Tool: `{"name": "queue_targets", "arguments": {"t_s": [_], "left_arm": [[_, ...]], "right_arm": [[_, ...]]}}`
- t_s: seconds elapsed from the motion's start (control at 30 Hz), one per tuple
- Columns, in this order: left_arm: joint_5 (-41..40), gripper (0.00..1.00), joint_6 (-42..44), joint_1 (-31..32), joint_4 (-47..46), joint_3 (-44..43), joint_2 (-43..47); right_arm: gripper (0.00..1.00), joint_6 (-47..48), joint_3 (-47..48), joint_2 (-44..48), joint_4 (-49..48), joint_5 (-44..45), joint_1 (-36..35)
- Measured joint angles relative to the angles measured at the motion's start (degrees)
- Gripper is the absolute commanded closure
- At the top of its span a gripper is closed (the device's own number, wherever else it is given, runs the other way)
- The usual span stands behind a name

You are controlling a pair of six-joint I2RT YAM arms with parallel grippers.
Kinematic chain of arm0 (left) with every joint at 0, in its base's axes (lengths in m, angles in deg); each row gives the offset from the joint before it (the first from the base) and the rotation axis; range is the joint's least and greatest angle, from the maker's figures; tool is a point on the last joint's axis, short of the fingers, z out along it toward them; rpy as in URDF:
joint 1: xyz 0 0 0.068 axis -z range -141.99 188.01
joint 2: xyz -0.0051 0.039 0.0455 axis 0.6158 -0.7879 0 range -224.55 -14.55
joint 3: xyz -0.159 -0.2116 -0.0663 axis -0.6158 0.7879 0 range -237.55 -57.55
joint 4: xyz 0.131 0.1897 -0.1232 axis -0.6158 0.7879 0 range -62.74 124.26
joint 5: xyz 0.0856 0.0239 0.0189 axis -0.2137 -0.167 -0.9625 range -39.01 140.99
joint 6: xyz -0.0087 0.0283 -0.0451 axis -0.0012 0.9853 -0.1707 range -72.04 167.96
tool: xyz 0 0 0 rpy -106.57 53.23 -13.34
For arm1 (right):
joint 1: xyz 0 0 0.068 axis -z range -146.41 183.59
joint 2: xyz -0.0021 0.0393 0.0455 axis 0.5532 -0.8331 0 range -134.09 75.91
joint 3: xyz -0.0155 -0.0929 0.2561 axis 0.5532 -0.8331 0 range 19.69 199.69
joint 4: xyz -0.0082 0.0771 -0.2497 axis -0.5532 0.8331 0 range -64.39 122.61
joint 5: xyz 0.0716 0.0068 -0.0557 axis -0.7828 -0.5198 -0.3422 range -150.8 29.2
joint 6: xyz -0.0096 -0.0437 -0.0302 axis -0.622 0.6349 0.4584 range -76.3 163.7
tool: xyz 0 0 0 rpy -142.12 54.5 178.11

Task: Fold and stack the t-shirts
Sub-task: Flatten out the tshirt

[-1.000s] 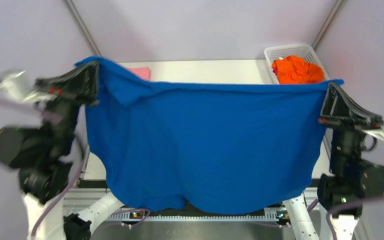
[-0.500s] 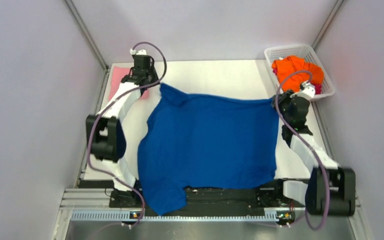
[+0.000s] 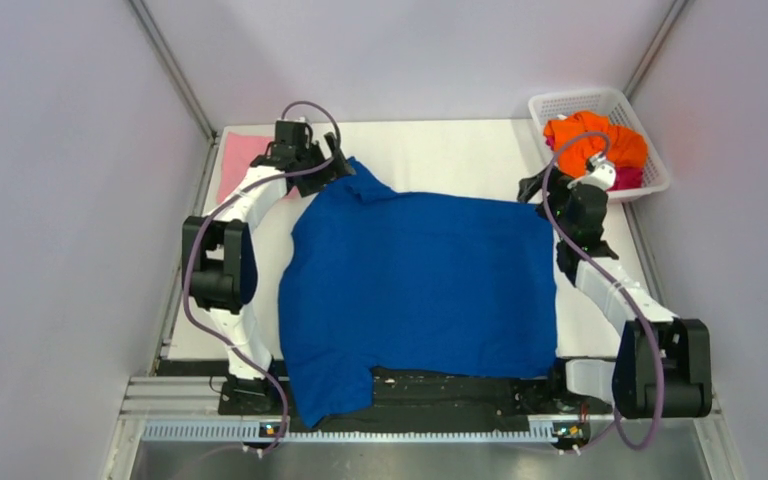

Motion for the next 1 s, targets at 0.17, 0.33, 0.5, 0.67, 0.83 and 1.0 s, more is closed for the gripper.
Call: {"name": "queue_targets", "arguments": {"t_s": [0.17,0.33,0.5,0.67,0.83,1.0], "left_arm": [[4.1,0.06,-4.0,3.2,-3.4,1.4,-1.9],[4.5,0.21,-8.7,5.5,-7.9,1.4,-7.6],[2.9,0.33,-12.2,6.0,-8.7,1.4,-12.4],[1.0,0.56,-14.1,6.6,-10.7,0.4,-13.5],[0.0,1.00,-15.2,7.1,-11.0,-3.2,-17.2],[-0.8,1.00,-13.1,7.5,-9.8,-9.6,-20.5]], "right_arm": [[0.01,-2.5,-5.0,3.6,0.4,-1.0,-5.2],[0.01,-3.9,-6.2,2.2,2.3,-1.8,-6.6],[0.01,-4.5,-6.2,1.1,2.9,-1.7,-6.6],[0.01,-4.6,-6.2,-0.7,2.9,-1.7,-6.6],[0.01,-4.5,-6.2,-2.4,2.9,-1.3,-6.6],[0.01,-4.4,-6.2,-2.8,2.9,-0.5,-6.6]]}}
